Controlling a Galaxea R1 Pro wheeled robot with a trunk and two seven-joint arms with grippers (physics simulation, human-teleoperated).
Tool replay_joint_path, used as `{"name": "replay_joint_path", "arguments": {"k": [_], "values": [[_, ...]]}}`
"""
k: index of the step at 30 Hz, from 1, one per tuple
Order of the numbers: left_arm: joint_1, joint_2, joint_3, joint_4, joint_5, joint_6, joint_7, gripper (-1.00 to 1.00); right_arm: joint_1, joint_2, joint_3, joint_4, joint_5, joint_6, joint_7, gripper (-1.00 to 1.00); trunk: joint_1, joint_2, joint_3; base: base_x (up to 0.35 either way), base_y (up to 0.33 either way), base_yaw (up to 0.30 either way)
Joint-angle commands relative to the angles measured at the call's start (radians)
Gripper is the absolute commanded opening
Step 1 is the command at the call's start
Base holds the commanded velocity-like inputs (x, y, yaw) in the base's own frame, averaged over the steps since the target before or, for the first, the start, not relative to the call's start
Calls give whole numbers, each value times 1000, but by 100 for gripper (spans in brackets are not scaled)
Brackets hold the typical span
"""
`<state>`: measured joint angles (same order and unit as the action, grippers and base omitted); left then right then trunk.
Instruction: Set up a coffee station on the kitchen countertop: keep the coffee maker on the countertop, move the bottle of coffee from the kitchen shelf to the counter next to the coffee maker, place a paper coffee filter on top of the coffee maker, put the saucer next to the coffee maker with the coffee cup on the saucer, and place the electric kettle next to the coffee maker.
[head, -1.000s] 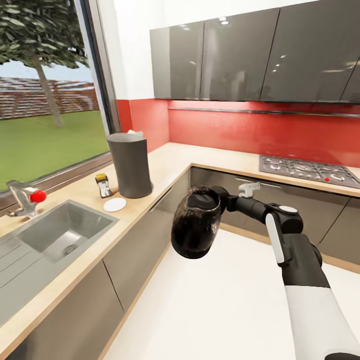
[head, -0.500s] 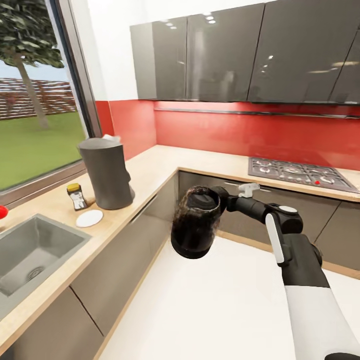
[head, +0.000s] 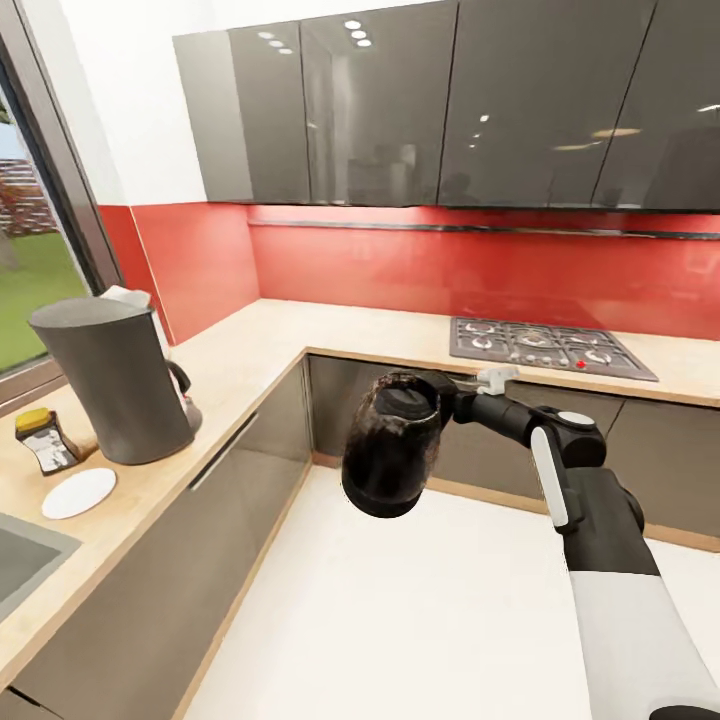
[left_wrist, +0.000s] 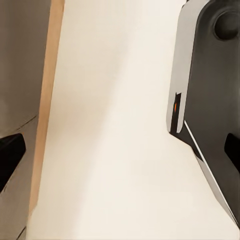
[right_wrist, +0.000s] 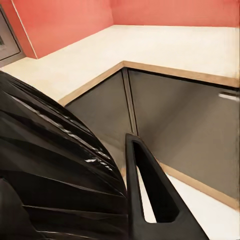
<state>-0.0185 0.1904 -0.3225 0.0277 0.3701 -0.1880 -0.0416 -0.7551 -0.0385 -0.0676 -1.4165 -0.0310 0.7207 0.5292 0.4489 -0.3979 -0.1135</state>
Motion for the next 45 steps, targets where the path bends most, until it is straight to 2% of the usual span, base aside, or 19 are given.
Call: {"name": "replay_joint_path", "arguments": {"k": [1, 45], "values": [[-1, 0, -8, 3, 10, -5, -4, 100, -1, 0, -1, -1, -7, 8, 3, -100, 1, -2, -2, 335, -5, -208], [-1, -2, -7, 3, 12, -5, -4, 100, -1, 0, 0, -1, -9, 8, 3, -100, 1, -2, -2, 332, -10, -8]]}}
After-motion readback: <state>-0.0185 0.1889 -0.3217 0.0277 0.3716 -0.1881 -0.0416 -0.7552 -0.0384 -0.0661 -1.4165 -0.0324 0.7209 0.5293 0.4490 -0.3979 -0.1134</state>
